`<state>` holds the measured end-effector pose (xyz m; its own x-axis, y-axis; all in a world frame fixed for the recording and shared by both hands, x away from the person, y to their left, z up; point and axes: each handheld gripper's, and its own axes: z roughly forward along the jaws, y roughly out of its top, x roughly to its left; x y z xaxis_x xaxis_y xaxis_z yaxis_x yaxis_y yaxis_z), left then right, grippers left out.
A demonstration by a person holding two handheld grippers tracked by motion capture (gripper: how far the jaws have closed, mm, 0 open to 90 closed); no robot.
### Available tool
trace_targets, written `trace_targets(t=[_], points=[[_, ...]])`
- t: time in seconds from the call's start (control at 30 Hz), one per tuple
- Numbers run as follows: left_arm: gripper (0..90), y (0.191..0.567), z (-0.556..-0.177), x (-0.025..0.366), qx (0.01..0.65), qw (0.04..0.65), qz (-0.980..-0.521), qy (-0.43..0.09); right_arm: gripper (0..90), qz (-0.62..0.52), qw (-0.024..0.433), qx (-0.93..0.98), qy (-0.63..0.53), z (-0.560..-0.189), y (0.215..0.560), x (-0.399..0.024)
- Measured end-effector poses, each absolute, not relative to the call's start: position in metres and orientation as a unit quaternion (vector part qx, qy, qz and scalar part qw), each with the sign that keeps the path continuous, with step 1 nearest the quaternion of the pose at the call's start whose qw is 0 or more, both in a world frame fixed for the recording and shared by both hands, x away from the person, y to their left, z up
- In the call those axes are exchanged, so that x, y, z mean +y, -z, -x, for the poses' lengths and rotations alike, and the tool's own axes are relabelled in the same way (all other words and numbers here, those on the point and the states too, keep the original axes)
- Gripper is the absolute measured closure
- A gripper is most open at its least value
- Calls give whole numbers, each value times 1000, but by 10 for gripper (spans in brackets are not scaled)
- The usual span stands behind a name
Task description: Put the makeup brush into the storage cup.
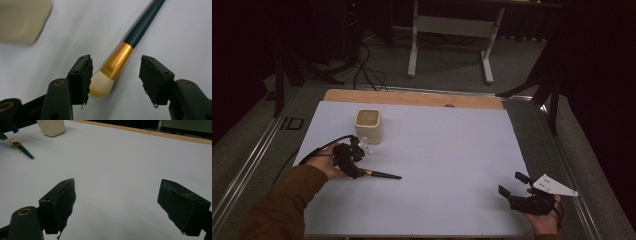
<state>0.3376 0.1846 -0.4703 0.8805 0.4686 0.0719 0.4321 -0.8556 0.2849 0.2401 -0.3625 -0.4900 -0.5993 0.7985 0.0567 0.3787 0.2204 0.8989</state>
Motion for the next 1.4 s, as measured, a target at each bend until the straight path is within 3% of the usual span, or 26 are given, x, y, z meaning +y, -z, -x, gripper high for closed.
trace_targets(t=[0.43,1.0,1.27,1.4], points=[[515,487,-341,176,224,102,-968,-55,143,-391,215,752,-486,-240,490,-363],[788,486,-339,180,249,119,-959,-61,146,-389,212,754,-486,-241,491,-362],[664,496,-337,186,257,122,-958,-47,147,-388,211,755,-485,-241,491,-362],[682,502,-336,183,263,115,-957,-45,149,-388,209,756,-484,-241,491,-361]])
